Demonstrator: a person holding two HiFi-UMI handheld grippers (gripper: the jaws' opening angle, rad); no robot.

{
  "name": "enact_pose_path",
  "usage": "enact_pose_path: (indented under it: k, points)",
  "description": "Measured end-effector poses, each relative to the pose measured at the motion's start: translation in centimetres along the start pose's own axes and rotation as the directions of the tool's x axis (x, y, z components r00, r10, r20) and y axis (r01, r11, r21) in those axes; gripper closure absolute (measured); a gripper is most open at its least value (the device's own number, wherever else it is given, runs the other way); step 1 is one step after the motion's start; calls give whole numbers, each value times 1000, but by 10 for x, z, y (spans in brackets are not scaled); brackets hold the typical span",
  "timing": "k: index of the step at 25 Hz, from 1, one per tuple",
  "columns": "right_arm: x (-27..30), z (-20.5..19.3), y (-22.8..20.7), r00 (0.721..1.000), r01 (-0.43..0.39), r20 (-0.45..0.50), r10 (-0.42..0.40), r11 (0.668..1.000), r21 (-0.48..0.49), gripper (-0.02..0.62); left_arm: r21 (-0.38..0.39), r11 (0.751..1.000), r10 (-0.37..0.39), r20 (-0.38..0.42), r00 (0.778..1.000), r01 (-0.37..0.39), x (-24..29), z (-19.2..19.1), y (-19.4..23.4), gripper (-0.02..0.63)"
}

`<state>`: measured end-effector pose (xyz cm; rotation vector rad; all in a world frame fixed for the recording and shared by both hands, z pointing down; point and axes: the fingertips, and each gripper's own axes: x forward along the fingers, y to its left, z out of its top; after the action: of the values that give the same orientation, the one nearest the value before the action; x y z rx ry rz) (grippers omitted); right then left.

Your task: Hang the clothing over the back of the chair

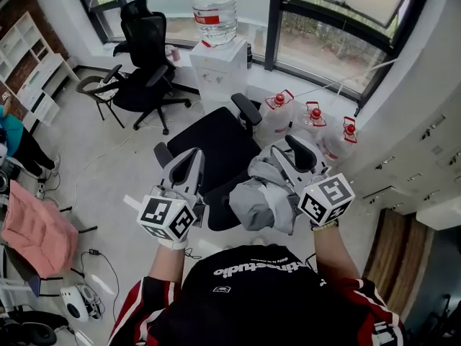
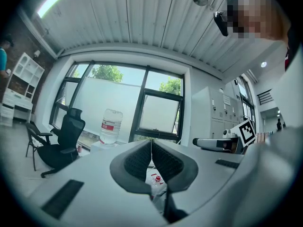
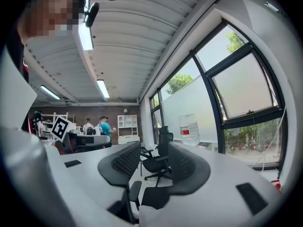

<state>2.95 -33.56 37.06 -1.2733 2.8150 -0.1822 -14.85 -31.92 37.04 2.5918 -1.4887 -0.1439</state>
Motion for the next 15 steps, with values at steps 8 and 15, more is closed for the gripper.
enact_pose_path:
  k: [8, 15]
  points:
    - [1, -2, 6, 1000, -10, -2, 10, 1000, 1, 408, 1, 1000, 12, 8, 1000, -12, -4, 4, 1, 581]
    - [0, 1, 4, 1000, 19, 7, -19, 1000, -4, 410, 9, 1000, 24, 13, 1000, -24, -7, 9, 2, 581]
